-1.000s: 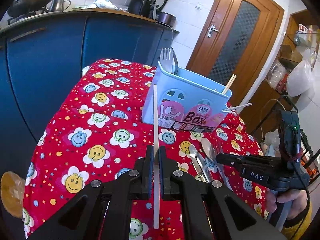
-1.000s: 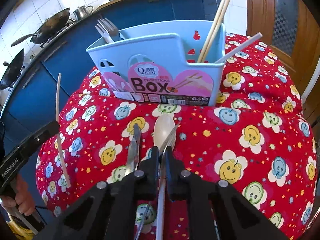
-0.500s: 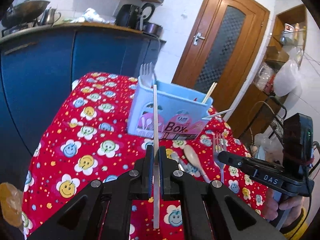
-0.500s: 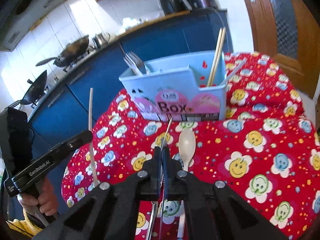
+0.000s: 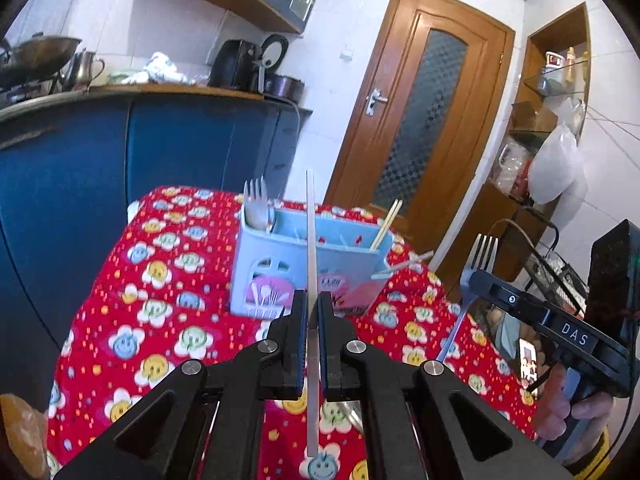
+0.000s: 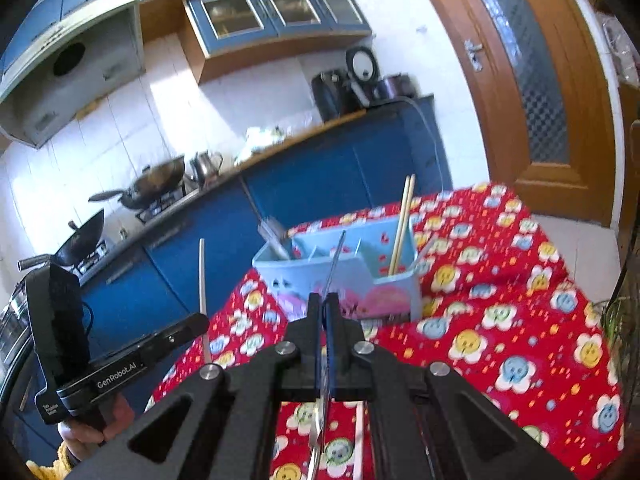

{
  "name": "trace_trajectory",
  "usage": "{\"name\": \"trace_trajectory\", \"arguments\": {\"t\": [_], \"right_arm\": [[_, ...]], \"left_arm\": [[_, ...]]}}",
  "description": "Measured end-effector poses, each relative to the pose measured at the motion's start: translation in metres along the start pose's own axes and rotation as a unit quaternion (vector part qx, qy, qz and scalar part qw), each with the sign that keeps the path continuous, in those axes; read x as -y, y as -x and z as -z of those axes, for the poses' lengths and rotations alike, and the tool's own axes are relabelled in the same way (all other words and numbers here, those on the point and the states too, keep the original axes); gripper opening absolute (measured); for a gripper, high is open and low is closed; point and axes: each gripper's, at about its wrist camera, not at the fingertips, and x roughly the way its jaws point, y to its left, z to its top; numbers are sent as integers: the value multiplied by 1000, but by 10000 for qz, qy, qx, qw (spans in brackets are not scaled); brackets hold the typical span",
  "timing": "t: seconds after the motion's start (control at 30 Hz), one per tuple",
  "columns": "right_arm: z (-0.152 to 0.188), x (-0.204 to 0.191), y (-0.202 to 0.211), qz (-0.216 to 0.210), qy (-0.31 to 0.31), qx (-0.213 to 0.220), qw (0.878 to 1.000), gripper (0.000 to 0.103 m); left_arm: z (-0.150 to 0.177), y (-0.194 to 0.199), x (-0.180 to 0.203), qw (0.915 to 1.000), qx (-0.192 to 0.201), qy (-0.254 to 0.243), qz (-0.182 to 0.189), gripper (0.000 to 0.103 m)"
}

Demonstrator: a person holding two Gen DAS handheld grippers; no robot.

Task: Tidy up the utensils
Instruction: 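Lift and carry the chopstick and fork over the blue holder with both tools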

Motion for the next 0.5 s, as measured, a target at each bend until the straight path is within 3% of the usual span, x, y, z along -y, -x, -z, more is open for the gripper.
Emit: {"name": "trace_trajectory", "arguments": {"t": [0.27,0.5], "right_arm": [[-20,3,4,129,115,363,9992,3],[-32,9,-2,171,84,432,9989,3]], "left_arm": [[-32,-4,9,9985,473,-233,-123,5],[-62,-14,9,9958,851,-277,-202,5]]}}
